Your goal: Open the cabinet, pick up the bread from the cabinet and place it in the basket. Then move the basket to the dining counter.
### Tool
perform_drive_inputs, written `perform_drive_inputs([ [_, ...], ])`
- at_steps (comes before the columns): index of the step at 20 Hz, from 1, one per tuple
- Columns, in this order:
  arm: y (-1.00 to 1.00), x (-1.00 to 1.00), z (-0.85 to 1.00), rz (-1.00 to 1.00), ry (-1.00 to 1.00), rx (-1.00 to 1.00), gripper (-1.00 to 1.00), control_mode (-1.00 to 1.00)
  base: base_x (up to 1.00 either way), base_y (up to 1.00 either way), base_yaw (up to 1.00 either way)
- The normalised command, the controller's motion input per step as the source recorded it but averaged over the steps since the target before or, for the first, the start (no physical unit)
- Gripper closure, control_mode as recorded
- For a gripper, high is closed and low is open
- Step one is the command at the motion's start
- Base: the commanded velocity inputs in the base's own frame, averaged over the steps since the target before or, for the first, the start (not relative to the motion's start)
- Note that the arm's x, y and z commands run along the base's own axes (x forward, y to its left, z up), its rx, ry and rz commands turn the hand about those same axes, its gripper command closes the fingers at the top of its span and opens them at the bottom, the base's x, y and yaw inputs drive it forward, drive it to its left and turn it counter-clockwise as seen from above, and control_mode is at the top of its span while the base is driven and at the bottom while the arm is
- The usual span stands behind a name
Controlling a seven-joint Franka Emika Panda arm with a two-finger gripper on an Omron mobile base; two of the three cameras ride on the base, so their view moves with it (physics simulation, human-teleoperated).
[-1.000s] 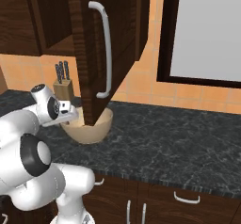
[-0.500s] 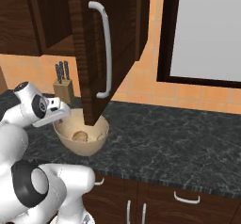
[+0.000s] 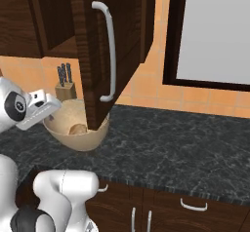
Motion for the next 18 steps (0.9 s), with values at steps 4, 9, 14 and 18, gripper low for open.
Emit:
perform_drive_inputs([
  [4,0.13,-0.8,0.75,0.0,0.0,-0.04,1.0,-1.0,0.0,0.0,0.0],
  [9,0.26,-0.53,0.21,0.0,0.01,0.0,1.0,-1.0,0.0,0.0,0.0],
  [14,0.0,0.0,0.0,0.0,0.0,0.0,1.0,1.0,-0.88,0.06,0.0],
  [18,0.0,0.0,0.0,0.0,0.0,0.0,1.0,1.0,-0.87,-0.3,-0.09],
])
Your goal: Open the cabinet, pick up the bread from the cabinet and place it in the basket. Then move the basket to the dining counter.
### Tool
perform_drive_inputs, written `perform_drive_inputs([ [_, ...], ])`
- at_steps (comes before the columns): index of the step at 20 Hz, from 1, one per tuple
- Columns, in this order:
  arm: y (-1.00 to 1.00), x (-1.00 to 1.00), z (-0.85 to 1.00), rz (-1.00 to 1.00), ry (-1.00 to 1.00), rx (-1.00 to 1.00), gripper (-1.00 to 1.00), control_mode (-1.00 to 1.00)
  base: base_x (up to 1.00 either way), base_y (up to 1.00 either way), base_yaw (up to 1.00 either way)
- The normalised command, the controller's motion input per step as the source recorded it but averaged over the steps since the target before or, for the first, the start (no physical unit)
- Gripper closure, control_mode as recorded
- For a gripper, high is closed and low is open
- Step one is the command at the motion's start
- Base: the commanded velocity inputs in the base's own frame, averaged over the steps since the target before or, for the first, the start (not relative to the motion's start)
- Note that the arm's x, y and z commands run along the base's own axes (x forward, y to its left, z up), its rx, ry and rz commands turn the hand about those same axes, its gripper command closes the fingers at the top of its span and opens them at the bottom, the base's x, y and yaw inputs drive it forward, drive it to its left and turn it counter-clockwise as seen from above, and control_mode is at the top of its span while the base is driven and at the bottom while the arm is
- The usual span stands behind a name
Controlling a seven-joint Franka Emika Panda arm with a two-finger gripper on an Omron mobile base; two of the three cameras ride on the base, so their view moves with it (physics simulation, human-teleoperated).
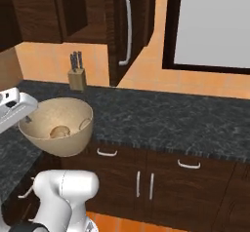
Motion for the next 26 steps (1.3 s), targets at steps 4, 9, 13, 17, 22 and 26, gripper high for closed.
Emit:
perform_drive_inputs([
  [4,0.0,0.0,0.0,0.0,0.0,0.0,1.0,1.0,-0.46,-0.51,-0.5],
  [9,0.0,0.0,0.0,0.0,0.0,0.0,1.0,1.0,-0.12,-0.53,-0.6],
  [13,0.0,0.0,0.0,0.0,0.0,0.0,1.0,1.0,-0.01,-0.6,-0.62],
  [17,0.0,0.0,0.0,0.0,0.0,0.0,1.0,1.0,0.0,-0.52,-0.64],
  [22,0.0,0.0,0.0,0.0,0.0,0.0,1.0,1.0,0.0,-0.52,-0.65],
  [26,0.0,0.0,0.0,0.0,0.0,0.0,1.0,1.0,0.0,-0.57,-0.67],
])
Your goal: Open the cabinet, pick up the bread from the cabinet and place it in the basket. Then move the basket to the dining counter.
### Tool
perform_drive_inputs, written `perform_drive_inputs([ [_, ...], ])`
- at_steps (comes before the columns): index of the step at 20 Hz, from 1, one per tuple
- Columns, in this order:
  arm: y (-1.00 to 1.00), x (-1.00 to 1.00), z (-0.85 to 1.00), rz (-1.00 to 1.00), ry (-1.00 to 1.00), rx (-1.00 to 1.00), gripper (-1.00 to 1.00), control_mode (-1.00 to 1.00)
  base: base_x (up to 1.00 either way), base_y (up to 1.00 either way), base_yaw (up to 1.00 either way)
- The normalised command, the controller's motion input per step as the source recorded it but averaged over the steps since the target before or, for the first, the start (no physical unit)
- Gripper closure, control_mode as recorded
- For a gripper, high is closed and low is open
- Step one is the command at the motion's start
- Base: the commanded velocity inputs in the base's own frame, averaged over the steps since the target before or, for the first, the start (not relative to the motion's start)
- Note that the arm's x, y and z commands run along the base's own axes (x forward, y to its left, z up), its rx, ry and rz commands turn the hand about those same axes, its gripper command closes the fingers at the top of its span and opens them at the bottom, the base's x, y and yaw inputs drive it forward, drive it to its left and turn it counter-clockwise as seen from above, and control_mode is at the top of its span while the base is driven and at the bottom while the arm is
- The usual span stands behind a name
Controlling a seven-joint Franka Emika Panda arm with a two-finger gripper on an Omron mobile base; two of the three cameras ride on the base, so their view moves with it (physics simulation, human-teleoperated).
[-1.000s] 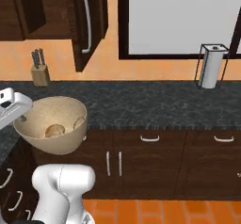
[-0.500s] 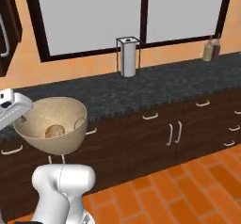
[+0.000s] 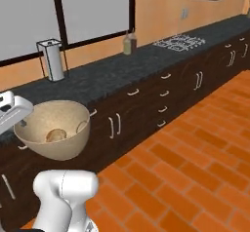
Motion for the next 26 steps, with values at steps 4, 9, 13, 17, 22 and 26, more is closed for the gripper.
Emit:
perform_drive_inputs([
  [4,0.0,0.0,0.0,0.0,0.0,0.0,1.0,1.0,0.0,-0.56,-0.66],
  [9,0.0,0.0,0.0,0.0,0.0,0.0,1.0,1.0,0.0,-0.55,-0.64],
  [13,0.0,0.0,0.0,0.0,0.0,0.0,1.0,1.0,0.01,-0.87,-0.46],
  [17,0.0,0.0,0.0,0.0,0.0,0.0,1.0,1.0,0.48,-1.0,-0.12],
  [22,0.0,0.0,0.0,0.0,0.0,0.0,1.0,1.0,0.45,-1.0,0.0],
  [26,0.0,0.0,0.0,0.0,0.0,0.0,1.0,1.0,0.17,-1.0,-0.01],
])
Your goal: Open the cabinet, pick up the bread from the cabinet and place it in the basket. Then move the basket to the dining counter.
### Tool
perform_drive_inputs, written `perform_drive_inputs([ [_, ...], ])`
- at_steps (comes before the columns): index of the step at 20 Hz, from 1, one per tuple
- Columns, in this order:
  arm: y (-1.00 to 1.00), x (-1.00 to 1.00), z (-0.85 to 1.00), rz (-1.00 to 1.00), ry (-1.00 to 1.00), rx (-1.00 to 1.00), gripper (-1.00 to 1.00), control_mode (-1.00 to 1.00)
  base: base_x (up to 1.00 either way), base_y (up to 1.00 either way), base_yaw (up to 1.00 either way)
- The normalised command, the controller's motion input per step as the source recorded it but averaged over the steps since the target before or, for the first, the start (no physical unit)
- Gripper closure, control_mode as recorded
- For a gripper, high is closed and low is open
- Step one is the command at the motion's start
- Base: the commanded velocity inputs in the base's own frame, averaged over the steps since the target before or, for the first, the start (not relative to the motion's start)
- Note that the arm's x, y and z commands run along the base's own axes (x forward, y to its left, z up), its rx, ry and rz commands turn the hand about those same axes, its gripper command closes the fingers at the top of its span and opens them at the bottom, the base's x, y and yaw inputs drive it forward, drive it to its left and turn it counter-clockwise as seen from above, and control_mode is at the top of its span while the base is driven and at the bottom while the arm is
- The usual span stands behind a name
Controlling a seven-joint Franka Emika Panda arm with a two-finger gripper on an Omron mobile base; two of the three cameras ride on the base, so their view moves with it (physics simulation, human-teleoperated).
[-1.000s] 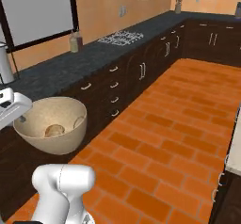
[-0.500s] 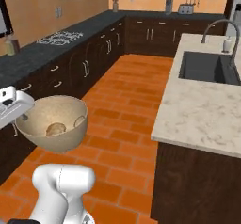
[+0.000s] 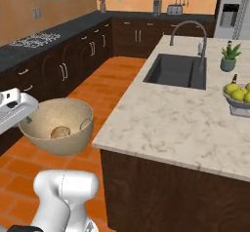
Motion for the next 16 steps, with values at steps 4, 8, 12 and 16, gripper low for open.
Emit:
perform_drive_inputs([
  [4,0.0,0.0,0.0,0.0,0.0,0.0,1.0,1.0,0.03,-1.0,-0.03],
  [8,0.0,0.0,0.0,0.0,0.0,0.0,1.0,1.0,0.13,-1.0,-0.02],
  [12,0.0,0.0,0.0,0.0,0.0,0.0,1.0,1.0,0.35,-1.0,0.0],
  [16,0.0,0.0,0.0,0.0,0.0,0.0,1.0,1.0,0.57,-1.0,-0.04],
])
